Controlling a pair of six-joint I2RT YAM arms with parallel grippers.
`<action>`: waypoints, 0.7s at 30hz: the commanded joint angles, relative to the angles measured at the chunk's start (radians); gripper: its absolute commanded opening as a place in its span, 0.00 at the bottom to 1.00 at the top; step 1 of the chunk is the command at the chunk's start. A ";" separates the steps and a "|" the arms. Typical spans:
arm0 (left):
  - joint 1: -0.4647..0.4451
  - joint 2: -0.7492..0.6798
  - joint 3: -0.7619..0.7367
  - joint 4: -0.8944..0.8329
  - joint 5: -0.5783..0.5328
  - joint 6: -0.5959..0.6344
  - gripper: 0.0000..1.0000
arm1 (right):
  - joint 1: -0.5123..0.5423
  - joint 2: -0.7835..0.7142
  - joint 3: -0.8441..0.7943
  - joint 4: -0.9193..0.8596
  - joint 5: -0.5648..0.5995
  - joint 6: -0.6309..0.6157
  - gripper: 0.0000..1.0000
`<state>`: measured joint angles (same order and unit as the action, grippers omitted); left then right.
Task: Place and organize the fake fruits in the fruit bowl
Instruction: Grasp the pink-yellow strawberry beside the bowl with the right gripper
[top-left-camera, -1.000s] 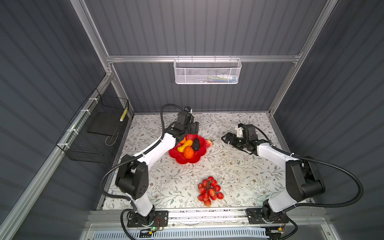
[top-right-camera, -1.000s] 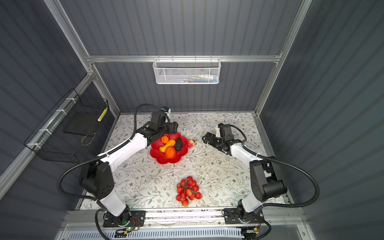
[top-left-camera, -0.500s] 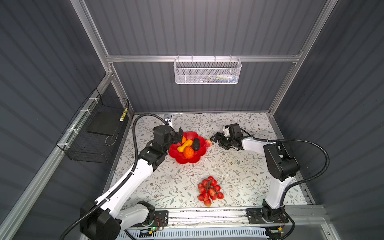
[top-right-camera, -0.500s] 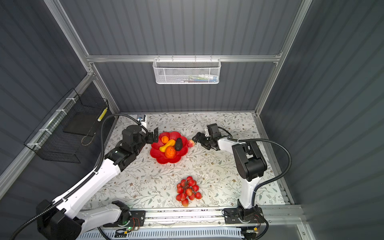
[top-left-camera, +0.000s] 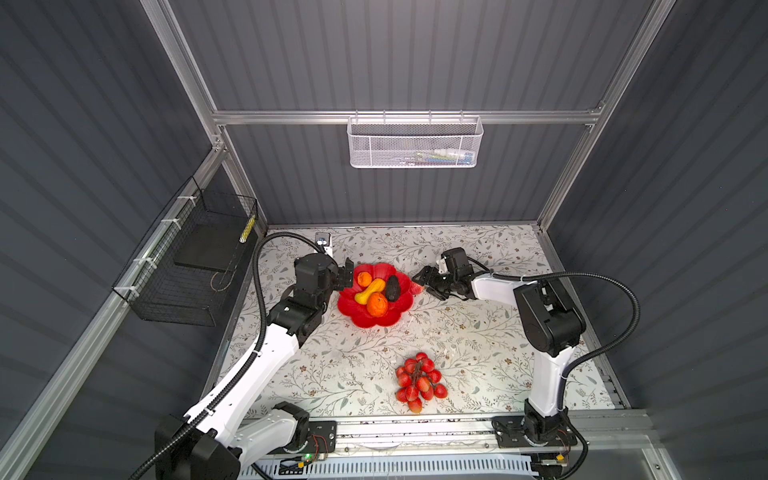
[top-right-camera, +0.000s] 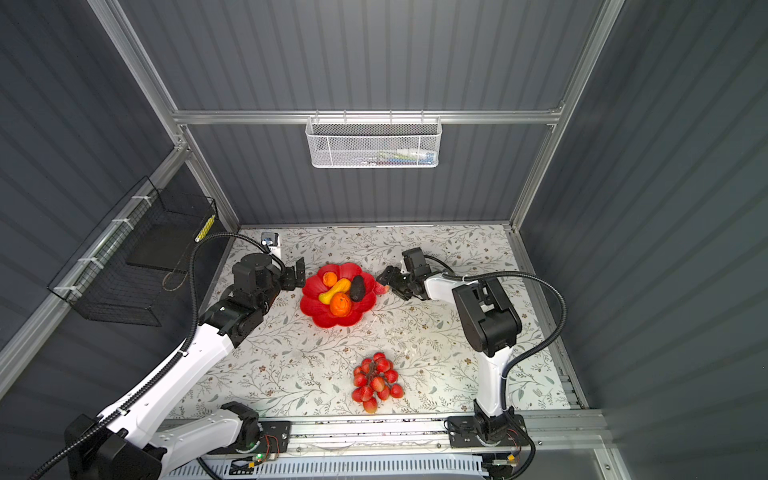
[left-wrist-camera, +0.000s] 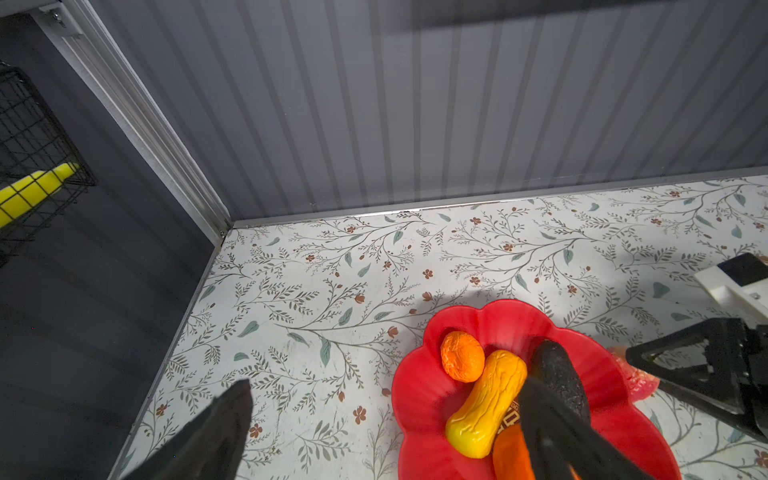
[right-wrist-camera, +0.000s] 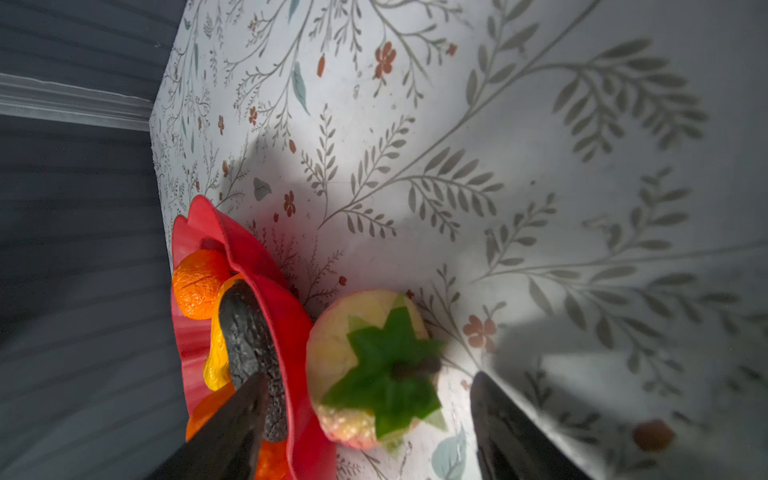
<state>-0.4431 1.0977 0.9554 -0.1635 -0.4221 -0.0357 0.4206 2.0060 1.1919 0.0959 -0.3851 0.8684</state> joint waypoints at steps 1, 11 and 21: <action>0.009 -0.001 0.048 -0.037 0.028 0.058 1.00 | 0.000 0.029 0.023 0.010 0.029 0.033 0.71; 0.024 -0.016 -0.002 0.000 0.015 0.077 1.00 | 0.003 0.079 0.049 0.032 0.038 0.061 0.66; 0.037 -0.029 -0.011 -0.002 0.015 0.077 1.00 | 0.005 0.077 0.050 0.050 0.078 0.068 0.39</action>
<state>-0.4152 1.0904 0.9539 -0.1753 -0.4152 0.0273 0.4198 2.0811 1.2385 0.1524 -0.3508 0.9367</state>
